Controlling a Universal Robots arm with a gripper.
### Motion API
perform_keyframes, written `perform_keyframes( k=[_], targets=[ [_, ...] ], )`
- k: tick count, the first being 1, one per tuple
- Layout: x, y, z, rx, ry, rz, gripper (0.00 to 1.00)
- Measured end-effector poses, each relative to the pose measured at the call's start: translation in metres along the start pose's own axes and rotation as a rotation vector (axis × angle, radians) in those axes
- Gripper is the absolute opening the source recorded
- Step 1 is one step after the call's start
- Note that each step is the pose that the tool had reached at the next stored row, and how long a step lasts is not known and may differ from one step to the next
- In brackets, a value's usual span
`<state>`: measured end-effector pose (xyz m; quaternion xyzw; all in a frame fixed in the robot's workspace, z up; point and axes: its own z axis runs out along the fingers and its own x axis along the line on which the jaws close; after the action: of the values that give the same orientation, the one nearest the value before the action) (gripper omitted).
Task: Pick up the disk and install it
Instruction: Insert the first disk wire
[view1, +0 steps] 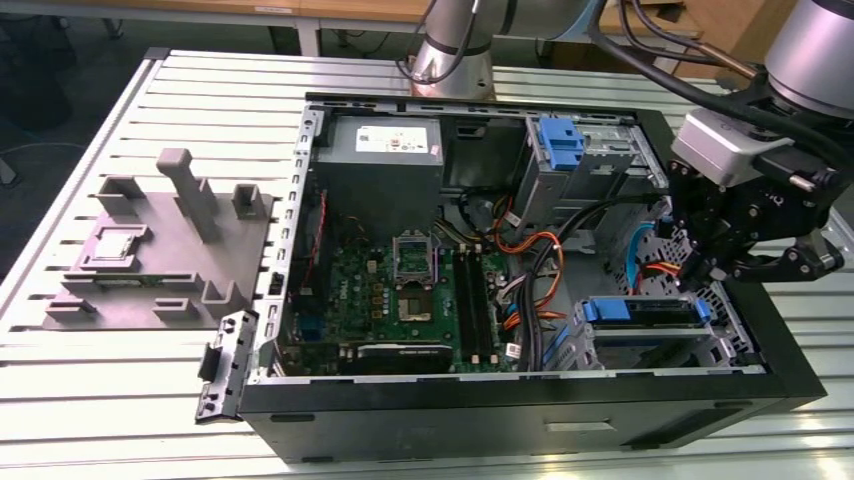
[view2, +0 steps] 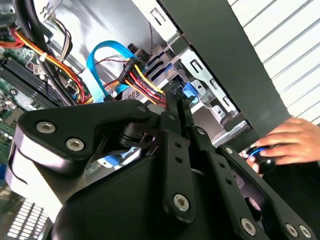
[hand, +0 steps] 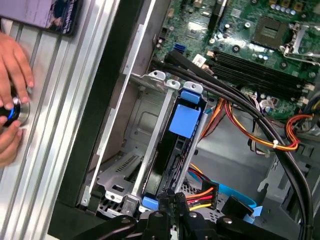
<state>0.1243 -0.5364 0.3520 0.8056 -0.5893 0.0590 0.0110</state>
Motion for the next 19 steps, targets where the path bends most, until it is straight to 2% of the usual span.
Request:
perform_keyframes(
  k=[19],
  targets=[
    [-0.0002,0.0001,0.0021,-0.0359,0.0172,0.33,0.17]
  ],
)
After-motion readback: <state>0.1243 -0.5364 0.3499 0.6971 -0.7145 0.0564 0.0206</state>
